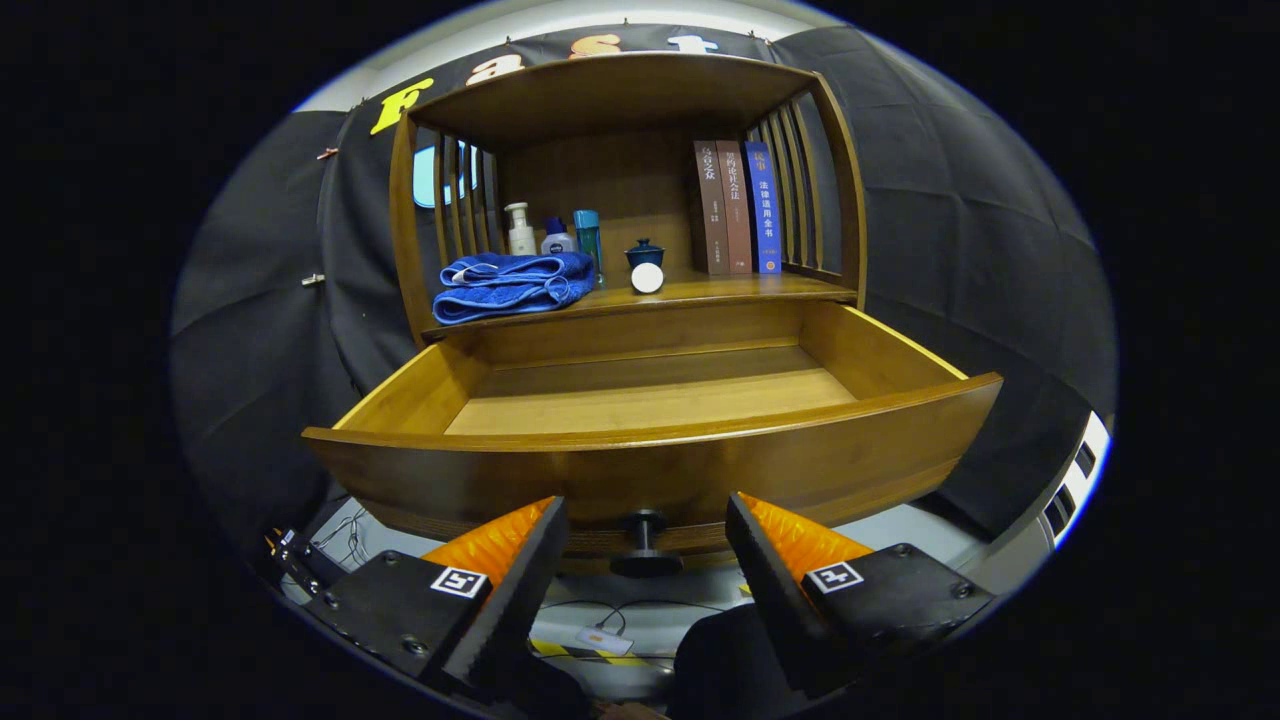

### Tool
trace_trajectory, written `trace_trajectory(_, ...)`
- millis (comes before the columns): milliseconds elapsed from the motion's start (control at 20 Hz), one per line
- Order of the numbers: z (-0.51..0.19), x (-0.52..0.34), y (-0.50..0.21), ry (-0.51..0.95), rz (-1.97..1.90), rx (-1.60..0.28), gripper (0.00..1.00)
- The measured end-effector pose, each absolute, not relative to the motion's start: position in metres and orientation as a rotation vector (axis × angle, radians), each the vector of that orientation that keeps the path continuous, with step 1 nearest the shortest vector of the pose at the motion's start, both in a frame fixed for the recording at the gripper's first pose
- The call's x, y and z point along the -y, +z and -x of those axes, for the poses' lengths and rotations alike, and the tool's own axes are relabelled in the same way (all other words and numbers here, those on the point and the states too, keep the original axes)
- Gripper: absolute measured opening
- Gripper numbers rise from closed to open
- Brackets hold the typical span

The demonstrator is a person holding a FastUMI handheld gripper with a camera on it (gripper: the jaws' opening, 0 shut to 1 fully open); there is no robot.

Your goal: Pull open the drawer, take out the items inside it, and place them on the countertop above the cabinet.

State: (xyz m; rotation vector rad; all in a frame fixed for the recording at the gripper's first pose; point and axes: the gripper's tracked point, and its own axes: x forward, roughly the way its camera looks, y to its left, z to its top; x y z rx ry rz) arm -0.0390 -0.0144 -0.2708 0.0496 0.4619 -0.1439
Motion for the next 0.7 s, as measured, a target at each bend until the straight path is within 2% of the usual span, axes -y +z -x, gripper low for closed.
trace_trajectory(400,0.02,0.016,-0.269,-0.137,-0.04,-0.429,1.0)
trace_trajectory(700,-0.034,0.022,-0.271,-0.125,-0.061,-0.425,1.0)
